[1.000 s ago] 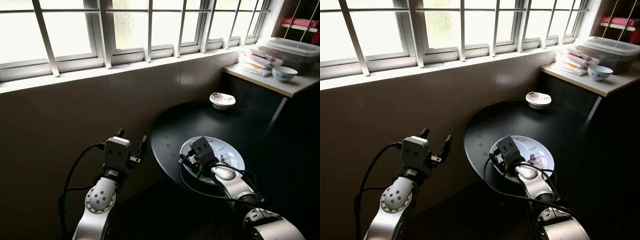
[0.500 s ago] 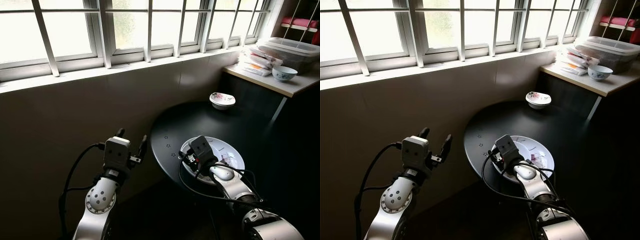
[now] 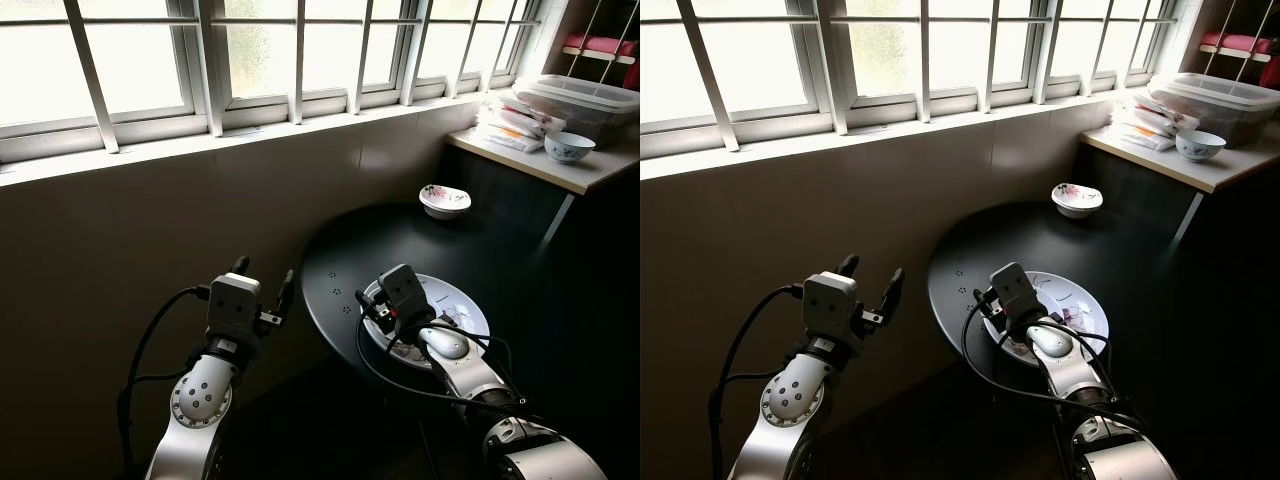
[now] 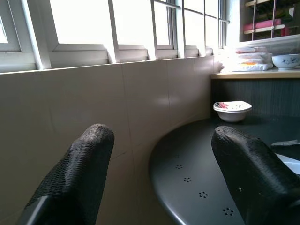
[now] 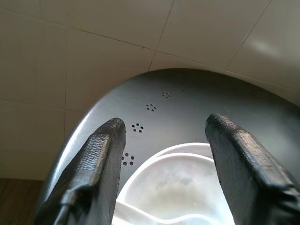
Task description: Kitchen organization
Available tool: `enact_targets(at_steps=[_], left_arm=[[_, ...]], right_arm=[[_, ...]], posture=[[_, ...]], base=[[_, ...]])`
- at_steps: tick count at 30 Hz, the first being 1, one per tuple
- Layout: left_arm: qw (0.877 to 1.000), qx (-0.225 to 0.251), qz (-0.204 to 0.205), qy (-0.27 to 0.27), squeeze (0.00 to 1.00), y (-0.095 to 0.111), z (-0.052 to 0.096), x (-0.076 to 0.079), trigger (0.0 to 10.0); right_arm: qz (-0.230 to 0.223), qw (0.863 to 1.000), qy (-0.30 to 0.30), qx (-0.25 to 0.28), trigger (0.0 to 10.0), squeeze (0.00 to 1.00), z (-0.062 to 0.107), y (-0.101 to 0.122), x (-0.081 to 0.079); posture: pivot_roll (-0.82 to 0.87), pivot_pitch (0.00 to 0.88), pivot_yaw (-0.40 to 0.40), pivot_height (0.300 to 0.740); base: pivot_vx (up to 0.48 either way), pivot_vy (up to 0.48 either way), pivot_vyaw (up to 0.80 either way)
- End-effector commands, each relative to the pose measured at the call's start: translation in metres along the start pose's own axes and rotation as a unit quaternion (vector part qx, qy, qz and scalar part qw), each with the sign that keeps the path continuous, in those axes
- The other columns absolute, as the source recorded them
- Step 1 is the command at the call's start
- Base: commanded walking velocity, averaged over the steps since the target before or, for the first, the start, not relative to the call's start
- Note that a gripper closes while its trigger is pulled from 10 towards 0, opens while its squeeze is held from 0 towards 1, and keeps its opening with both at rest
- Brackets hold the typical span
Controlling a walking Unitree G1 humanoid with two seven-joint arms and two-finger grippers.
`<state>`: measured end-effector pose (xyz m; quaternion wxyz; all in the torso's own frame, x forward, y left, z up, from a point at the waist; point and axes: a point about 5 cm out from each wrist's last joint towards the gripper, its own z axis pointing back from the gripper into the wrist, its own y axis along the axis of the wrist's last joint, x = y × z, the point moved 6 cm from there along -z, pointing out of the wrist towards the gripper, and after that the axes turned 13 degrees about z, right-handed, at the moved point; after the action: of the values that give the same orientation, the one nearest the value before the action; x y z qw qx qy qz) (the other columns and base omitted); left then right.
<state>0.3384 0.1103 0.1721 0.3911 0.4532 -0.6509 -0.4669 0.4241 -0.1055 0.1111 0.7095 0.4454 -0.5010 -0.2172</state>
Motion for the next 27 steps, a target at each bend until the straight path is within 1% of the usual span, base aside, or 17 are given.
enact_targets(at_steps=[1, 7, 9, 12, 15, 19, 21, 25, 27], left_arm=[[1.0, -0.002, 0.0, 0.0, 0.0, -0.002, 0.001, 0.001, 10.0], [1.0, -0.003, 0.0, -0.001, 0.0, -0.003, 0.001, 0.001, 10.0], [1.0, -0.003, 0.0, -0.001, 0.0, -0.003, 0.001, 0.001, 10.0], [1.0, -0.003, 0.0, -0.001, 0.0, -0.003, 0.0, 0.001, 10.0], [1.0, -0.004, -0.001, -0.001, 0.0, -0.003, 0.0, 0.001, 10.0], [1.0, -0.004, -0.001, 0.0, 0.0, -0.003, 0.0, 0.001, 10.0], [1.0, -0.005, -0.001, 0.0, 0.0, -0.004, 0.0, 0.001, 10.0], [1.0, -0.005, -0.001, -0.001, 0.0, -0.004, 0.0, 0.0, 10.0], [1.0, -0.007, -0.001, -0.001, 0.0, -0.005, 0.0, 0.001, 10.0]], right_arm=[[-0.004, 1.0, -0.01, 0.011, 10.0, 0.0, 0.0, 0.004, 0.004], [-0.007, 1.0, -0.001, 0.01, 10.0, 0.0, 0.001, 0.002, -0.002], [-0.007, 1.0, 0.014, 0.023, 10.0, 0.0, 0.001, 0.005, -0.008], [-0.003, 0.999, 0.025, 0.038, 10.0, 0.0, 0.001, 0.01, -0.012], [0.012, 0.999, 0.037, 0.037, 10.0, 0.0, 0.001, 0.01, -0.017], [0.026, 0.997, 0.069, 0.035, 10.0, 0.0, 0.004, 0.006, -0.03], [0.038, 0.996, 0.081, 0.019, 10.0, 0.0, 0.005, -0.002, -0.036], [0.043, 0.996, 0.084, 0.004, 10.0, 0.0, 0.007, -0.008, -0.037], [0.042, 0.996, 0.074, -0.006, 10.0, 0.0, 0.007, -0.012, -0.033]], posture=[[0.13, 0.0, -0.065, 0.74], [0.13, 0.0, -0.063, 0.74], [0.13, 0.0, -0.063, 0.74], [0.13, 0.0, -0.063, 0.74], [0.13, 0.0, -0.064, 0.74], [0.13, 0.0, -0.064, 0.74], [0.13, 0.0, -0.064, 0.74], [0.13, 0.0, -0.063, 0.74], [0.13, 0.0, -0.062, 0.74]], base=[[0.0, 0.0, 0.0], [0.0, 0.0, 0.0], [0.0, 0.0, 0.0], [0.0, 0.0, 0.0], [0.0, 0.0, 0.0], [0.0, 0.0, 0.0], [0.0, 0.0, 0.0], [0.0, 0.0, 0.0], [0.0, 0.0, 0.0]])
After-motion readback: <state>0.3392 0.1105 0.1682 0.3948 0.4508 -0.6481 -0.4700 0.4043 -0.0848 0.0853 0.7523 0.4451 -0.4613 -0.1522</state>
